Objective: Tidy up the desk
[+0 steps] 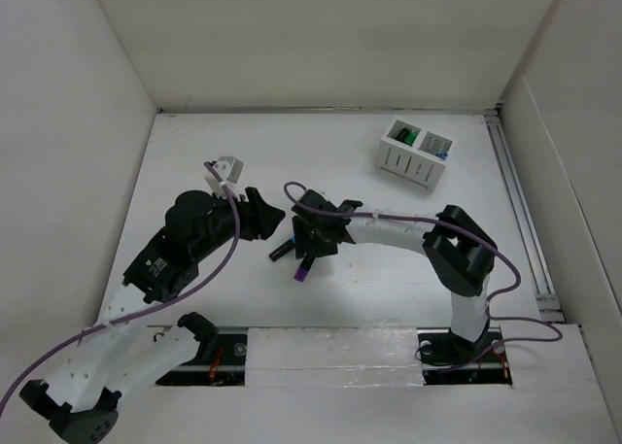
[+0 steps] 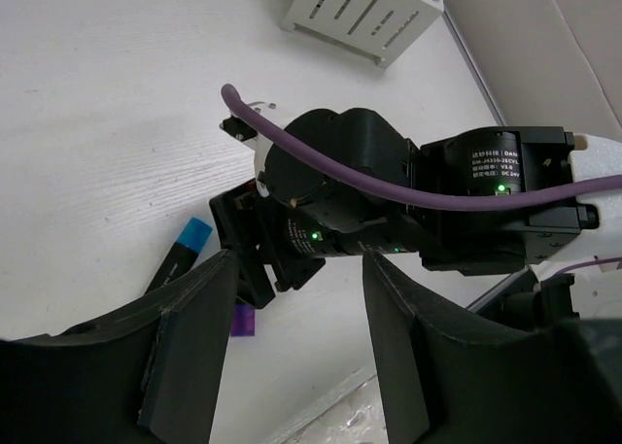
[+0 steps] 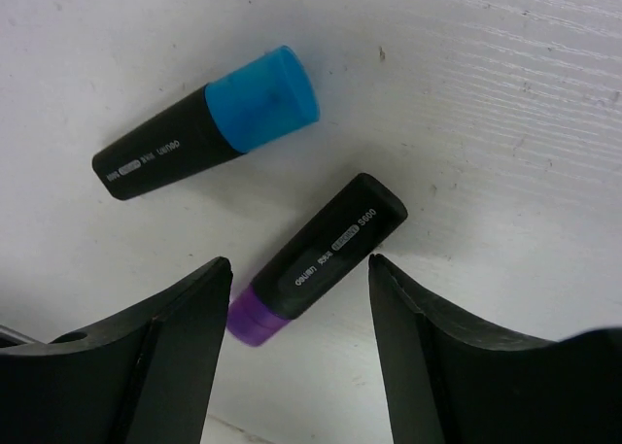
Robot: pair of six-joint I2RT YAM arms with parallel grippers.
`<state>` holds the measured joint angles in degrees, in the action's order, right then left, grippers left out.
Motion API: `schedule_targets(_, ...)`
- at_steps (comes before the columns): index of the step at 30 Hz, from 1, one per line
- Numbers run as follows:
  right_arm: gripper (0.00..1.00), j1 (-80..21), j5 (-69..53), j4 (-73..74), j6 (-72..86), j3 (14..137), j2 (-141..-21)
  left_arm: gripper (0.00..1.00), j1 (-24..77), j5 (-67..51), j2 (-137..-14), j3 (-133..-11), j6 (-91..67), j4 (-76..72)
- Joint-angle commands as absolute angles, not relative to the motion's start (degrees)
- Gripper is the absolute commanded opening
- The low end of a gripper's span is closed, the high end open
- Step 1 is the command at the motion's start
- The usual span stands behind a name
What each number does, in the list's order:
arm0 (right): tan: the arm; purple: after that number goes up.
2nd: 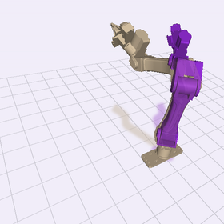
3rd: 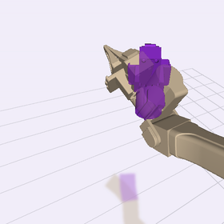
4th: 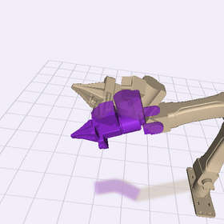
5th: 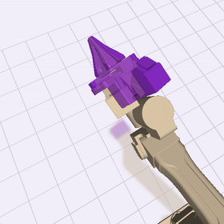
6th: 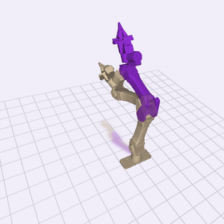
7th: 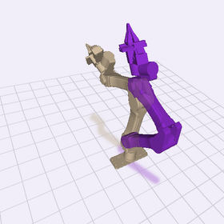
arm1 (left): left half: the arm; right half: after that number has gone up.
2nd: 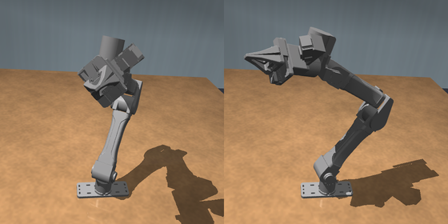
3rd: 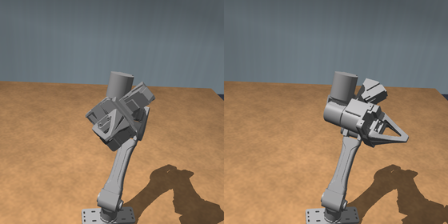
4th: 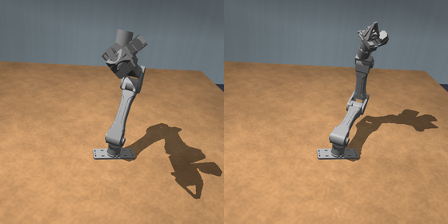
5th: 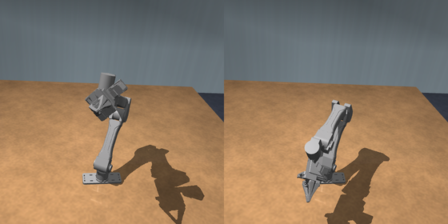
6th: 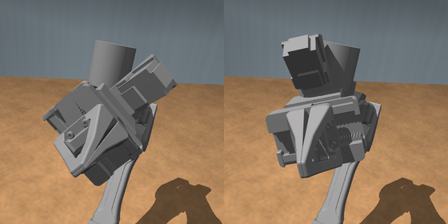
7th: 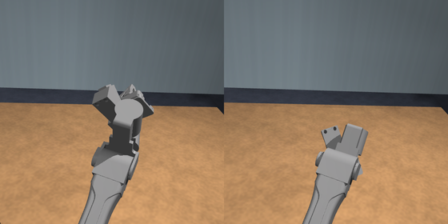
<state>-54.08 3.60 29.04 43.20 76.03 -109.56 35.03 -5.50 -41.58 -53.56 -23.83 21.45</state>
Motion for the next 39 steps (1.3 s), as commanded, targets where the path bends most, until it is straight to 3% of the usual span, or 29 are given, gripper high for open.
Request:
schedule_targets(1,0.64,-54.4,3.3,24.9,46.3,76.6,-110.2,0.5,34.8,-6.9,-40.5,-53.1,-23.0,19.5)
schedule_targets(8,0.52,-54.4,11.3,33.3,45.9,81.2,-114.7,0.5,35.3,-5.9,-39.8,-53.0,-22.5,20.2)
schedule_targets(13,0.51,-55.0,17.0,40.3,43.2,85.7,-118.6,0.5,35.3,-5.2,-39.9,-52.9,-22.2,20.0)
schedule_targets(16,0.48,-56.1,21.2,44.6,41.4,86.7,-119.7,0.5,35.3,-4.7,-40.0,-52.7,-22.1,20.0)
schedule_targets(17,0.42,-56.7,24.1,47.3,40.3,86.0,-120.0,0.5,35.3,-4.1,-40.2,-52.9,-22.0,19.9)
schedule_targets(20,0.42,-56.7,24.9,48.4,39.4,84.8,-119.5,0.5,35.3,-3.7,-40.3,-53.3,-21.9,19.9)
schedule_targets(26,0.54,-57.2,20.0,46.8,41.2,80.4,-115.8,0.5,35.3,-2.7,-41.0,-54.1,-21.4,19.7)
schedule_targets(28,0.53,-57.2,17.8,44.7,41.9,79.1,-114.4,0.5,35.3,-2.6,-41.3,-54.3,-21.3,19.7)
schedule_targets(30,0.45,-57.2,17.1,44.1,42.0,79.2,-114.1,0.5,35.3,-2.7,-41.5,-54.3,-21.3,19.7)
schedule_targets(34,0.47,-57.2,17.5,45.4,41.8,80.9,-114.4,0.5,35.3,-2.8,-41.3,-54.3,-21.1,19.8)
schedule_targets(39,0.6,-57.2,17.8,46.1,42.5,81.1,-112.5,0.5,35.3,-2.7,-40.9,-54.1,-21.1,20.2)
